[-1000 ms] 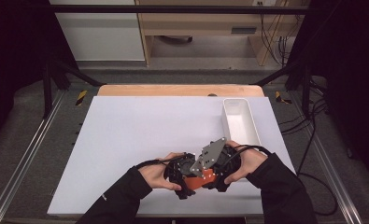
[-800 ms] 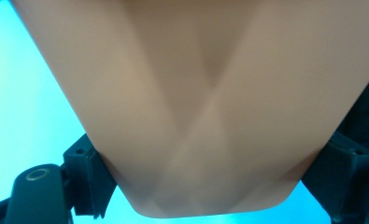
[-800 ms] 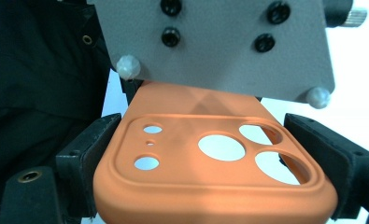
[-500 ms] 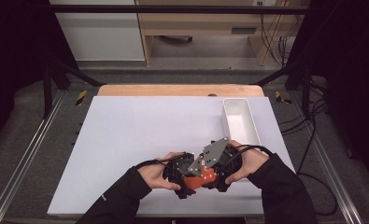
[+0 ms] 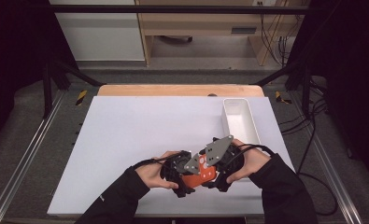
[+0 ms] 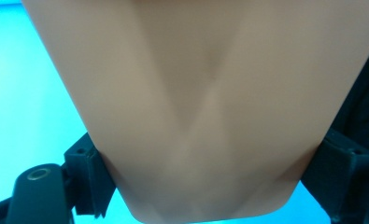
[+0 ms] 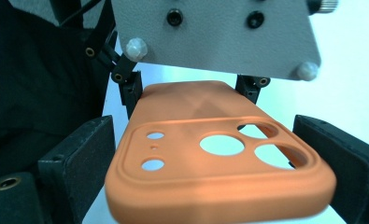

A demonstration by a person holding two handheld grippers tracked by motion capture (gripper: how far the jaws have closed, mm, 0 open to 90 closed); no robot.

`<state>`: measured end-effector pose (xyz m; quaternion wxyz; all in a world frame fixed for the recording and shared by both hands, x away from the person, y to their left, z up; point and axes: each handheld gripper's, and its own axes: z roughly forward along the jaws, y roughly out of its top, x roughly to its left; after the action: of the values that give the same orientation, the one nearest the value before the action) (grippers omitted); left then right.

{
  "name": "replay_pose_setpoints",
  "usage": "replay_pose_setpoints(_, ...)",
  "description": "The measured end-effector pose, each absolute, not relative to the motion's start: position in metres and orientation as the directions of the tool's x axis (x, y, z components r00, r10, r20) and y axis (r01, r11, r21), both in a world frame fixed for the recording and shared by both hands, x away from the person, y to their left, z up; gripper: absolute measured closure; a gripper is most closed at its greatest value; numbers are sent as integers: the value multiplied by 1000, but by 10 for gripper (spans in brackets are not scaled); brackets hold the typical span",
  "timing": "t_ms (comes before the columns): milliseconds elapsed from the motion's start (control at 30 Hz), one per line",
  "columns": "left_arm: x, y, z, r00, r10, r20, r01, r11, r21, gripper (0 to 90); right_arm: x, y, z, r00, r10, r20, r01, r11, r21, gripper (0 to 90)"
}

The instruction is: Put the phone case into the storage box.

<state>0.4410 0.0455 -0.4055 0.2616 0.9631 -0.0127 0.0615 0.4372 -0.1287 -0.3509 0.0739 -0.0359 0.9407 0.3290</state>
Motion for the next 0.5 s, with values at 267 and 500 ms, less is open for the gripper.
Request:
replay_pose_setpoints(267,443,49,-408,993,15,114,-45,-861,507,154,436,-141,-342,-985,27,-172,-100,721,685,36)
replay_pose_setpoints(500,444,54,-409,994,29,107,-32,-852,522,154,434,-158,-341,-982,76,-175,-77,682,727,26)
